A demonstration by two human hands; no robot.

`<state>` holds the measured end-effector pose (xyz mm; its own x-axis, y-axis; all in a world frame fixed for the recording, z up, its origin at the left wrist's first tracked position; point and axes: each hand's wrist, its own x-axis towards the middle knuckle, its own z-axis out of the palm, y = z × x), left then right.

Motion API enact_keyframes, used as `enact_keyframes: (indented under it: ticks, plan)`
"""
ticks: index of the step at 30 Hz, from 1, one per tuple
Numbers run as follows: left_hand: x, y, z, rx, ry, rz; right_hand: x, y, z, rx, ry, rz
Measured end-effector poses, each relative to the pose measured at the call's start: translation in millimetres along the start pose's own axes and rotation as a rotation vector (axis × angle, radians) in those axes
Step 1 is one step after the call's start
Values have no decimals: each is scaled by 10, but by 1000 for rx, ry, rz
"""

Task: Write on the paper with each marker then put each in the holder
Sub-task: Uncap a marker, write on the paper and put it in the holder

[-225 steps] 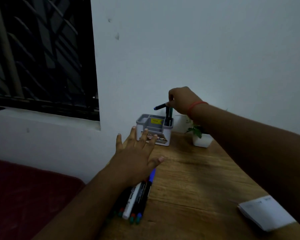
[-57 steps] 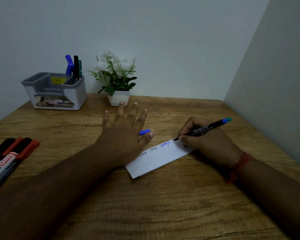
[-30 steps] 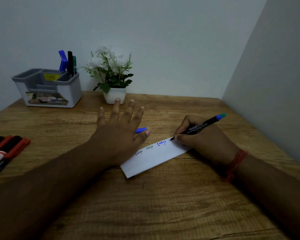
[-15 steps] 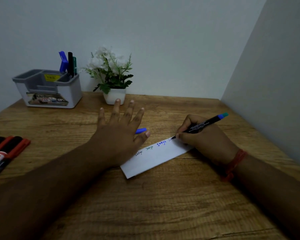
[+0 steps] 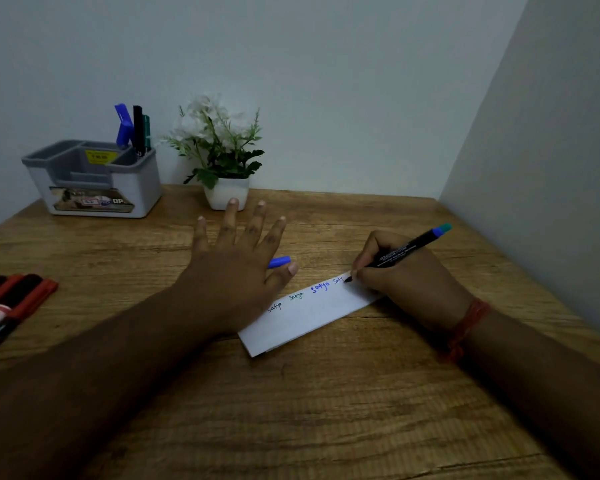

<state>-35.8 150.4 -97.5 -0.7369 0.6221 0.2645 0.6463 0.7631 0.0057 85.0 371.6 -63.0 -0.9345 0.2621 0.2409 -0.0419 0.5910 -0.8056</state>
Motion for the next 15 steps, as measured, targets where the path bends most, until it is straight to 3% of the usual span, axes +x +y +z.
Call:
enact_keyframes:
  ticks: [15]
  plan:
    - [-11, 7, -24, -3, -19, -7, 27, 37, -1, -22, 16, 23]
